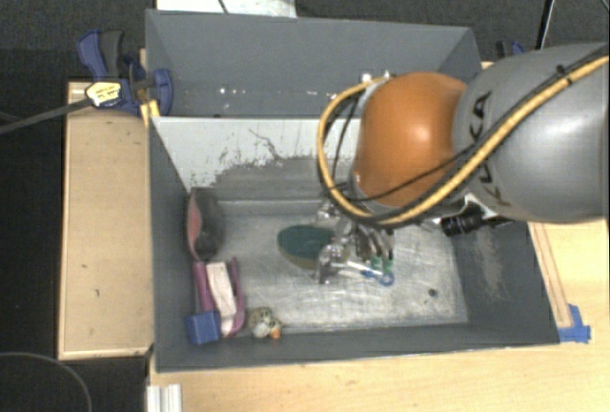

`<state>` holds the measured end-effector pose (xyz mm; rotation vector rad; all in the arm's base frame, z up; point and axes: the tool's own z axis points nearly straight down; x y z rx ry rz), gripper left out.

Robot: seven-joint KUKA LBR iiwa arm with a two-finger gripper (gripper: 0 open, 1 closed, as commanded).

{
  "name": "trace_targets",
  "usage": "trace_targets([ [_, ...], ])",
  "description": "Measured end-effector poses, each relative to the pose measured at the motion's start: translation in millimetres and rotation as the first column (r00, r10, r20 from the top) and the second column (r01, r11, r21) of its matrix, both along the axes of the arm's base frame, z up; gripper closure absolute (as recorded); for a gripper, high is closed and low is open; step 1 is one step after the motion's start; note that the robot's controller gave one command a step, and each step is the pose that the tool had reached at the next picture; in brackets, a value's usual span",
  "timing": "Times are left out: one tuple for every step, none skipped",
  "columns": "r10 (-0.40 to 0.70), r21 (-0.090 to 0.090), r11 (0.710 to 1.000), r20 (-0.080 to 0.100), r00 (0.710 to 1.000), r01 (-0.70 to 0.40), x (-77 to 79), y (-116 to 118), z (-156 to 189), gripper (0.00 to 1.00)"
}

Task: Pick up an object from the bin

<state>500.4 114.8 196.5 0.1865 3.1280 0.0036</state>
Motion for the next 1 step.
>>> trace_targets([
  [0.237,-0.004,0.972,-0.002,0.972,-0.237,-6.5,-42.7,64.0,1.00],
])
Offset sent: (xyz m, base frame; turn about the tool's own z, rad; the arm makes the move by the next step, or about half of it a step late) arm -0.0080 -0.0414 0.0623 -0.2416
